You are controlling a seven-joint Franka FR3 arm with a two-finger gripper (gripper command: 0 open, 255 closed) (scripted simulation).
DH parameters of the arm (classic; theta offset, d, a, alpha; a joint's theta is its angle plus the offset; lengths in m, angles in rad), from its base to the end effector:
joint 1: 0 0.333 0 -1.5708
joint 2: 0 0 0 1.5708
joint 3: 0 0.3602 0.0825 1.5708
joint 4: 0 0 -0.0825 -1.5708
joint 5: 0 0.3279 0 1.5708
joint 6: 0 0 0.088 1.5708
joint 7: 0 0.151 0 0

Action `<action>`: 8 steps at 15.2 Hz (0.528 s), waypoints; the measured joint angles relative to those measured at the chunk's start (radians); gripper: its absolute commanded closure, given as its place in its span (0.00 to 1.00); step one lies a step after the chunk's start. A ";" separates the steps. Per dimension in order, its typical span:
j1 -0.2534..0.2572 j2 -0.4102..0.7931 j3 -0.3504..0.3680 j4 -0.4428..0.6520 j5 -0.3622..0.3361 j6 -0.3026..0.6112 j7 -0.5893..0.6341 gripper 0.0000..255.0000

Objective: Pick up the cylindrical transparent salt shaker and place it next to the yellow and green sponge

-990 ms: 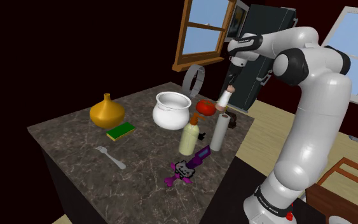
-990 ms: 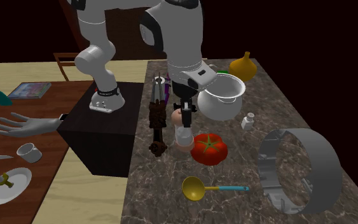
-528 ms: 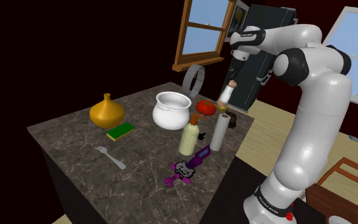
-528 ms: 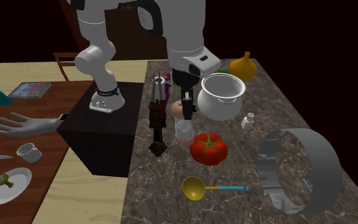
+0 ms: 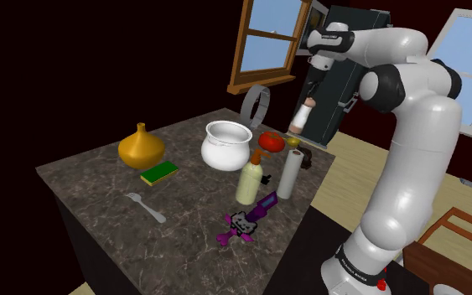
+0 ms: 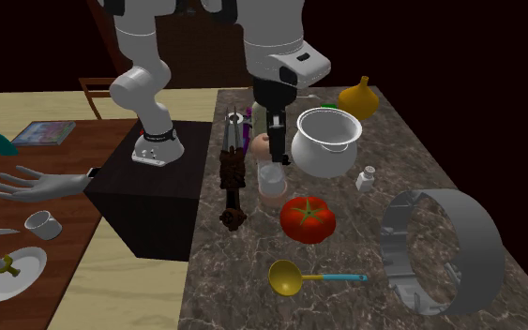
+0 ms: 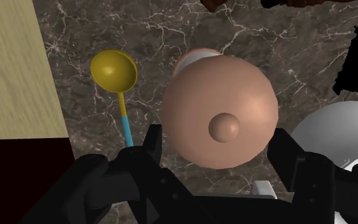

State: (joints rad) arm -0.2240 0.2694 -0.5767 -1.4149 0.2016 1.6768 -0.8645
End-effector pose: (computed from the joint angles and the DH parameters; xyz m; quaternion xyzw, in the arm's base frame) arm 0.4612 -0.3701 0.5724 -0.9989 -0.0326 -0.0323 0.0057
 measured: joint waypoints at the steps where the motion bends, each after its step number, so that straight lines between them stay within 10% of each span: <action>1: -0.003 0.003 -0.001 0.019 0.002 -0.017 0.000 1.00; 8: -0.028 0.037 -0.002 0.159 0.020 -0.126 0.001 1.00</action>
State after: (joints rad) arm -0.2525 0.3068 -0.5789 -1.2562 0.2218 1.5513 -0.8635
